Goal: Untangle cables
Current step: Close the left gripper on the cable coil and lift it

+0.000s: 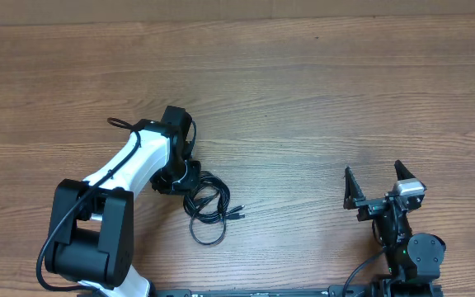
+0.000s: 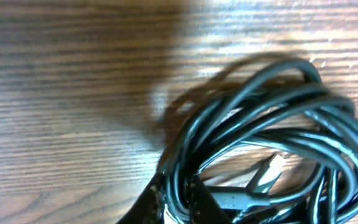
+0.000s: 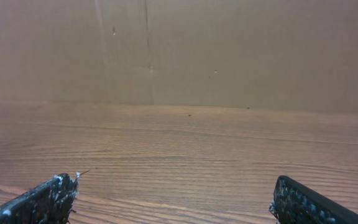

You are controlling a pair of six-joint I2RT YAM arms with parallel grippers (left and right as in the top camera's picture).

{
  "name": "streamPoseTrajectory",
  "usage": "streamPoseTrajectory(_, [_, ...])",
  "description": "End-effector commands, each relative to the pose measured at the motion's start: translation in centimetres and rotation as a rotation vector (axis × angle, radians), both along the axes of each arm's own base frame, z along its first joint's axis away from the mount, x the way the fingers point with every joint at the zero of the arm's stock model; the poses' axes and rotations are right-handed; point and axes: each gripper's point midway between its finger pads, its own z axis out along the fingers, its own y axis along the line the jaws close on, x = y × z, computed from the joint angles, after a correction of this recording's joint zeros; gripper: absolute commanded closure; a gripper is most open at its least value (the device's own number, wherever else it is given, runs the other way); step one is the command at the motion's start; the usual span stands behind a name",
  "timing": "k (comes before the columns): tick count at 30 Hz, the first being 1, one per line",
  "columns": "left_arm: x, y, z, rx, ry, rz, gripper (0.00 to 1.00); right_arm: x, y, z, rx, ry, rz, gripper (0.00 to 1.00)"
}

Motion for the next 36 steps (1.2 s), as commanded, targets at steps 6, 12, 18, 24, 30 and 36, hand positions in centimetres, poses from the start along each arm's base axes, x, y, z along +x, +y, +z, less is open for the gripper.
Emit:
streamPoseTrajectory(6, [1.6, -0.9, -0.4, -0.032, -0.050, 0.001, 0.96, 0.0, -0.4, -0.2, -0.002, -0.002, -0.021, 0.00])
streamPoseTrajectory(12, [1.7, -1.4, -0.3, -0.057, -0.053, 0.001, 0.84, 0.0, -0.4, -0.2, -0.002, -0.002, -0.021, 0.00])
streamPoseTrajectory(18, [0.6, -2.4, -0.3, -0.054, -0.020, -0.037, 0.55, 0.0, -0.4, -0.2, -0.002, -0.002, -0.021, 0.00])
streamPoseTrajectory(24, [0.8, -3.0, -0.3, -0.058, -0.040, -0.057, 0.88, 0.0, -0.4, -0.2, -0.002, -0.002, -0.021, 0.00])
streamPoseTrajectory(30, [1.0, -3.1, -0.3, -0.065, -0.046, -0.057, 0.96, 0.0, -0.4, -0.2, -0.002, -0.002, -0.021, 0.00])
streamPoseTrajectory(36, [2.1, -5.7, 1.7, -0.207, -0.083, -0.097, 0.96, 0.0, -0.4, -0.2, -0.002, -0.002, -0.021, 0.00])
